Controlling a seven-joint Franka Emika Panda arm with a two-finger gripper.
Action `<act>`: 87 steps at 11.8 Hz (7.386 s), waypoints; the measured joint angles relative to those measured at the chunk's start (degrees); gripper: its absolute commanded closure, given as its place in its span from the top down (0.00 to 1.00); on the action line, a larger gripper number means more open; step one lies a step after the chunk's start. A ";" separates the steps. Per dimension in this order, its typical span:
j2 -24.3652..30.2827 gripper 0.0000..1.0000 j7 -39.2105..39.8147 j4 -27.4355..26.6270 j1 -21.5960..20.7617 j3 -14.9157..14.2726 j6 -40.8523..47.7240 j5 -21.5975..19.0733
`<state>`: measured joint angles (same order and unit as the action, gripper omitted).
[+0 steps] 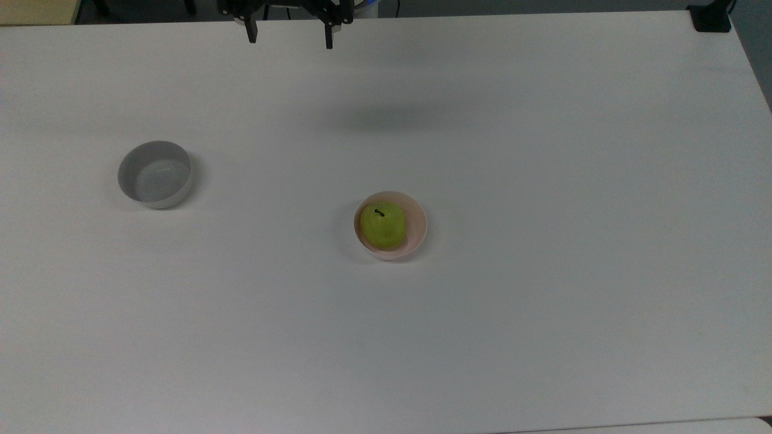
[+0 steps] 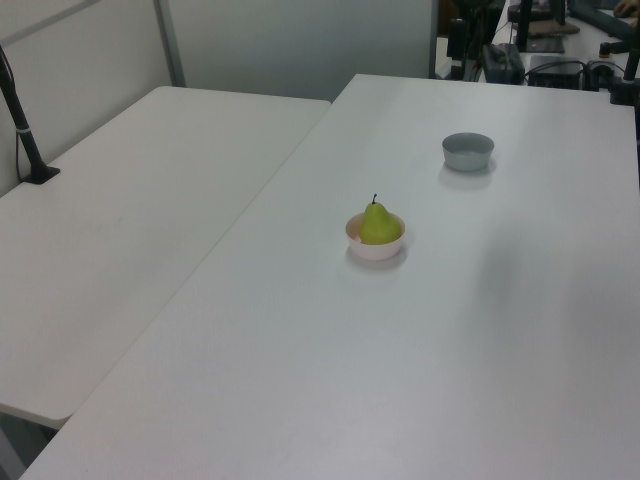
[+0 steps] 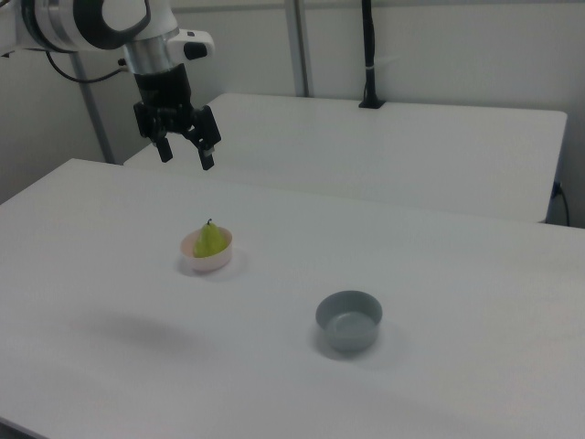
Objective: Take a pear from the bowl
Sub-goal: 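Move the open gripper toward the pink bowl holding the green pear, then lower the gripper over the pear inside the pink bowl, then close the gripper around the green pear, then lift the pear up out of the pink bowl, then carry the pear away from the pink bowl and lower it to the table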
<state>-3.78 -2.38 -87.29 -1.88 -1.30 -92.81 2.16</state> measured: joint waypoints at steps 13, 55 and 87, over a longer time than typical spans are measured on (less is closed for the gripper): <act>0.00 1.00 0.00 -0.04 0.00 -0.07 0.00 0.00; -26.23 0.97 -3.45 -3.90 -7.47 3.52 -31.12 6.14; -15.91 0.50 4.81 2.94 -1.21 2.36 -15.85 4.77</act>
<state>-19.69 2.43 -84.35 -3.09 1.05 -108.66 6.94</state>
